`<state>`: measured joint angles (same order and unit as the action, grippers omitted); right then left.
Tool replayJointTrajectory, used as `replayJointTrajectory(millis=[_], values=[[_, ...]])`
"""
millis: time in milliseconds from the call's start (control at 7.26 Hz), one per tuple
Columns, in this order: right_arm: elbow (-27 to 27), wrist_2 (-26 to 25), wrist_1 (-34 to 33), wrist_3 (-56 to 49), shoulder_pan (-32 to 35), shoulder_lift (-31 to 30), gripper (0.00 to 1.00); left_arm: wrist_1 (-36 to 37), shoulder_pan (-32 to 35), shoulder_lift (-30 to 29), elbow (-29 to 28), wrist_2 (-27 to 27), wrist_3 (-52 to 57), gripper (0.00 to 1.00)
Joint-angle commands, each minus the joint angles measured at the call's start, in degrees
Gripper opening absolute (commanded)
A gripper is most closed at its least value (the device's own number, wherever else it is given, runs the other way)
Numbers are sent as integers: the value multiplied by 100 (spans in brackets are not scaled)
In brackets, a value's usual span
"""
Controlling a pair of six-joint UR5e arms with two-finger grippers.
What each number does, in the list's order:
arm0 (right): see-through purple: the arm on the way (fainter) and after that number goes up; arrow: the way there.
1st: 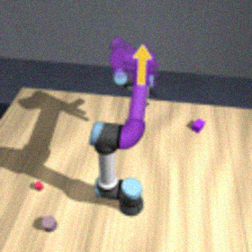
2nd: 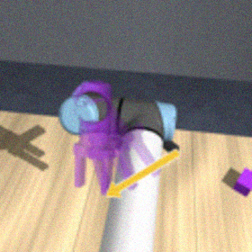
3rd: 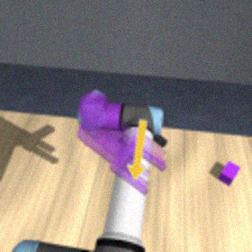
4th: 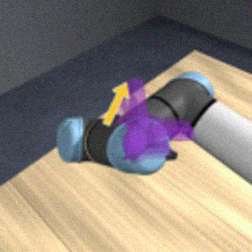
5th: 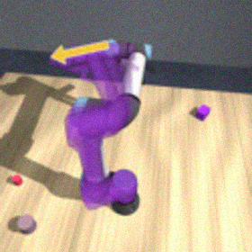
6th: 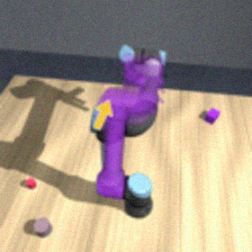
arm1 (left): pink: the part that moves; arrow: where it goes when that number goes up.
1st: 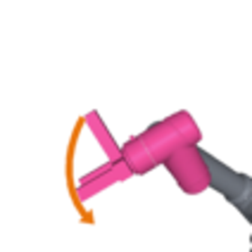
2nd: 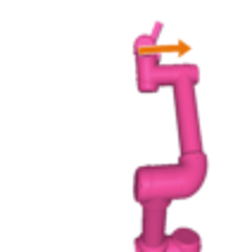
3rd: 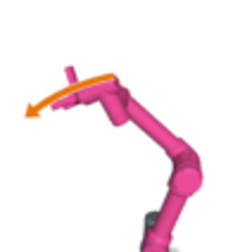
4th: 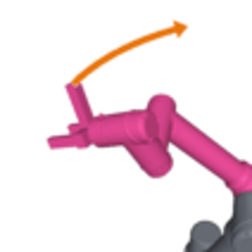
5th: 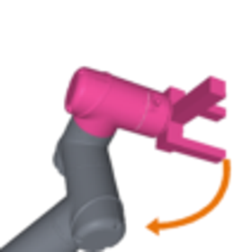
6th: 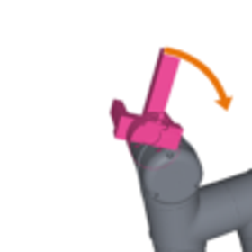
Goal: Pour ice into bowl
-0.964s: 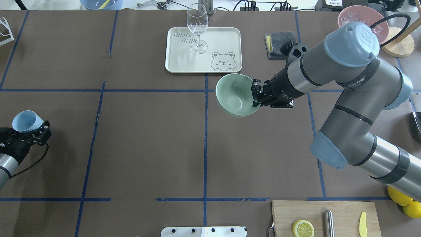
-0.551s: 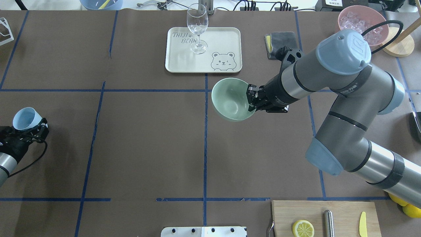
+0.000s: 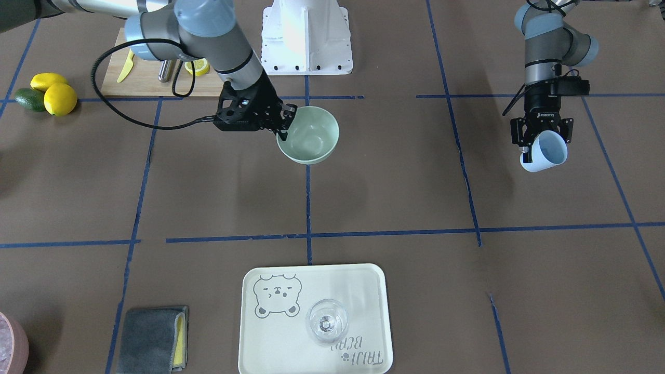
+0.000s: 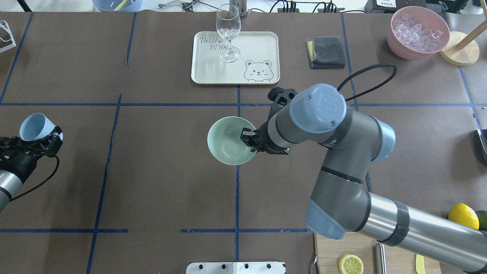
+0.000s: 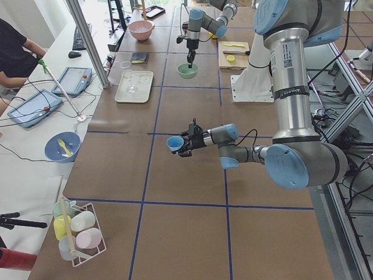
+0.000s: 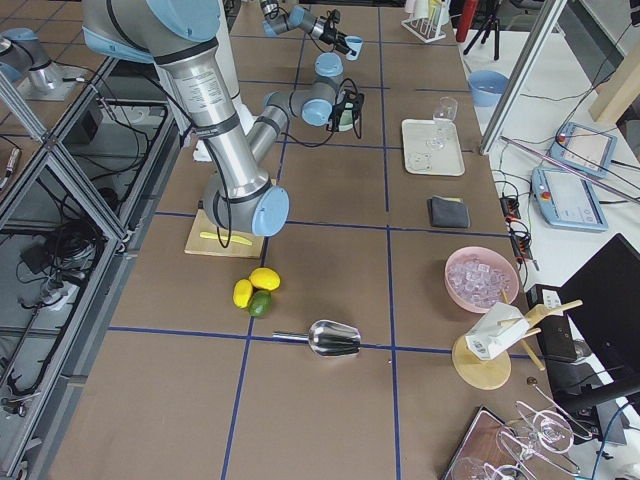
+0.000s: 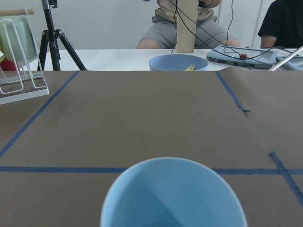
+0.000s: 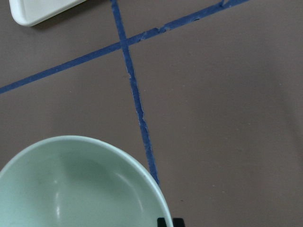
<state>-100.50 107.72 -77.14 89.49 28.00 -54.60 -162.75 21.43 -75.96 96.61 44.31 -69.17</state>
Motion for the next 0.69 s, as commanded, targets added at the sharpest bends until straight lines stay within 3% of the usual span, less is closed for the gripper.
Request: replayJointTrajectory(millis=[0,276,551], values=[[1246,-478,-64,51,-277,1130,0,7,246,-24,462,16,664,0],[2119,-846,102,60,-531,1661,0,-2,475,-85,734,278,1042,0],[2149,-849,112,86,-602,1707,0,7,537,-198,807,403,2105,0]])
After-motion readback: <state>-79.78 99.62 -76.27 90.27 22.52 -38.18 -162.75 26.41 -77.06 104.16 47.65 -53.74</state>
